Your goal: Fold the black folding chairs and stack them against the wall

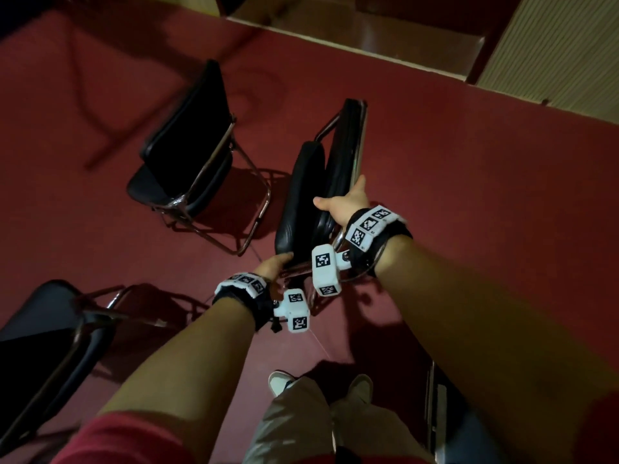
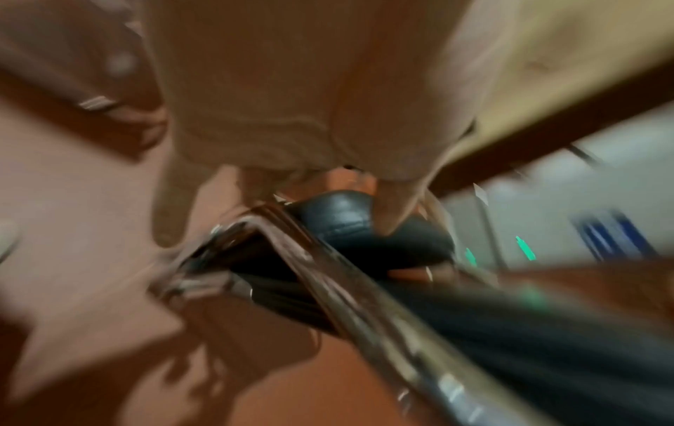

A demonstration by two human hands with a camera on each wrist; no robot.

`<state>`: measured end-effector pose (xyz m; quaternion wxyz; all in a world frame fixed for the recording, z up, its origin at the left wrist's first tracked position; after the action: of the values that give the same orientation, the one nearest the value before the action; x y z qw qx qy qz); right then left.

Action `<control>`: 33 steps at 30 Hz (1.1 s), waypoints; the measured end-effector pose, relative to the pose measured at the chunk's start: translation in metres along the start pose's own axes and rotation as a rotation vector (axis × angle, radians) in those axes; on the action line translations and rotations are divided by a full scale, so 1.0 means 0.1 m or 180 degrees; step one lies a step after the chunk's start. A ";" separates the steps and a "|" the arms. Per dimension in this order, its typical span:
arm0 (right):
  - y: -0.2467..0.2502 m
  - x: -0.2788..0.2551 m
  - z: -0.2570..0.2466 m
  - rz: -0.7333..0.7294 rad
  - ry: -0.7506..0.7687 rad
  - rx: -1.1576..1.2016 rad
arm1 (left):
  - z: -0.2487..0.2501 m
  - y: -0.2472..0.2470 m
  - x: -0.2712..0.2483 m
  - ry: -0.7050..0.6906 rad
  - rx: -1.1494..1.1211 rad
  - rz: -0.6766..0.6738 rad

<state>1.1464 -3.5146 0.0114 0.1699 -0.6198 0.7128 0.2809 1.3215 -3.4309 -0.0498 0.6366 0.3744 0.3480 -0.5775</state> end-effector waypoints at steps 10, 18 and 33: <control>-0.35 0.05 -0.10 -0.0057 -0.0456 -0.0584 | 0.25 0.06 -0.16 -0.0034 -0.0967 -0.0566; -0.41 0.42 -0.25 -0.0214 -0.0598 -0.0955 | 0.81 0.20 0.13 0.0049 -0.0488 -0.0472; -0.76 1.39 -1.15 0.0100 -0.0570 -0.0818 | 1.60 1.33 0.74 0.0377 -0.0129 0.0009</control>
<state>1.2093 -3.6998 0.0052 0.1476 -0.5977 0.6626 0.4266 1.4626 -3.5994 -0.0280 0.6231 0.3955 0.3961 -0.5462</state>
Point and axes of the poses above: each hand's wrist, its own x-axis towards the middle knuckle, its own y-axis out of the back of the hand, z = x × y, the point moved 3 cm from there along x, towards the middle knuckle, and after that the axes turned 1 degree about -z, right-handed, at the moved point
